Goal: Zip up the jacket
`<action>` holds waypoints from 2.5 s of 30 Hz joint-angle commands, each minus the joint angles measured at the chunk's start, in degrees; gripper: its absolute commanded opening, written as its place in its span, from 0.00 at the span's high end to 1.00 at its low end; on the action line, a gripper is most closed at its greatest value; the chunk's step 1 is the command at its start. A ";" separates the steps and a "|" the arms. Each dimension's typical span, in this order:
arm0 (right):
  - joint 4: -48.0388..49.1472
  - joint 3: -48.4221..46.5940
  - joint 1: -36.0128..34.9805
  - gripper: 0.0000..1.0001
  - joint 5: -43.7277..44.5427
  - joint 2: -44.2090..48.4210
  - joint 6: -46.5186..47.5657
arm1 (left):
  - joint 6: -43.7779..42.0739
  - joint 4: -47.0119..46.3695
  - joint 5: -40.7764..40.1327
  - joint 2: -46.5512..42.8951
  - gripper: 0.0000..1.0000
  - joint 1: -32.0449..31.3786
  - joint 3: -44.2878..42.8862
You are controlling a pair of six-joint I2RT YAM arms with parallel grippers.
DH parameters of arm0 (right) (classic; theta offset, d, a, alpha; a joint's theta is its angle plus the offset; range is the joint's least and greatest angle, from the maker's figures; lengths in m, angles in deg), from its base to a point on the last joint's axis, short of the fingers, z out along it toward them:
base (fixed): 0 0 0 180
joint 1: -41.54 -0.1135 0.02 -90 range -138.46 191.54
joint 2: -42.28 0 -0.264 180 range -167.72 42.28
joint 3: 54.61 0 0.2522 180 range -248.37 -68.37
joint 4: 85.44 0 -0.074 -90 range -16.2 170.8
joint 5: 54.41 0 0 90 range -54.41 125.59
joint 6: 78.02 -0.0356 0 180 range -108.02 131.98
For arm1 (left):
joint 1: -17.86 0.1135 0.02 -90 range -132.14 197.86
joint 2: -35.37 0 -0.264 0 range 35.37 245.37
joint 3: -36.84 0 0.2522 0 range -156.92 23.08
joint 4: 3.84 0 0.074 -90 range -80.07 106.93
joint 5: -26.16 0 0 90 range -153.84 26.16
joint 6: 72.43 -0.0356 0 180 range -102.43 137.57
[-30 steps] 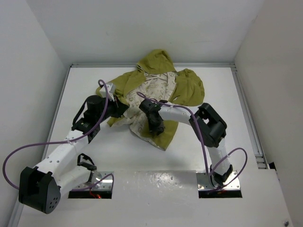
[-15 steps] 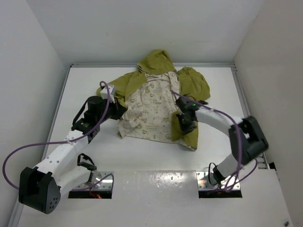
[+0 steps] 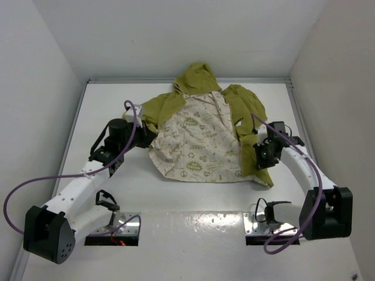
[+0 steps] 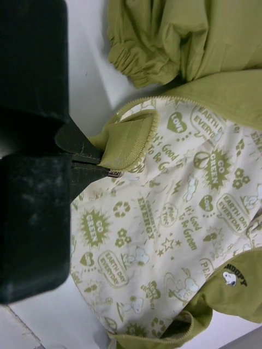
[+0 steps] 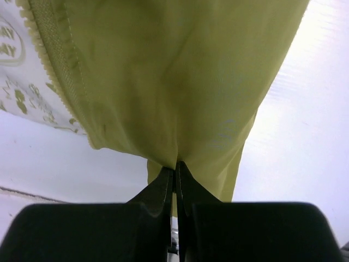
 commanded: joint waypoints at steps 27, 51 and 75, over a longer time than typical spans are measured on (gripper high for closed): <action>1.13 -0.89 2.06 1.00 -26.52 -6.85 -4.73 | -3.04 -8.79 5.72 11.84 1.00 -21.41 -3.40; -19.78 -5.72 24.87 0.94 -25.01 7.02 20.74 | -5.86 -4.22 -5.46 23.80 1.00 -28.19 0.38; -11.70 1.05 32.88 0.59 -22.98 3.77 33.58 | -6.74 -3.60 -9.85 22.75 1.00 -27.66 -1.99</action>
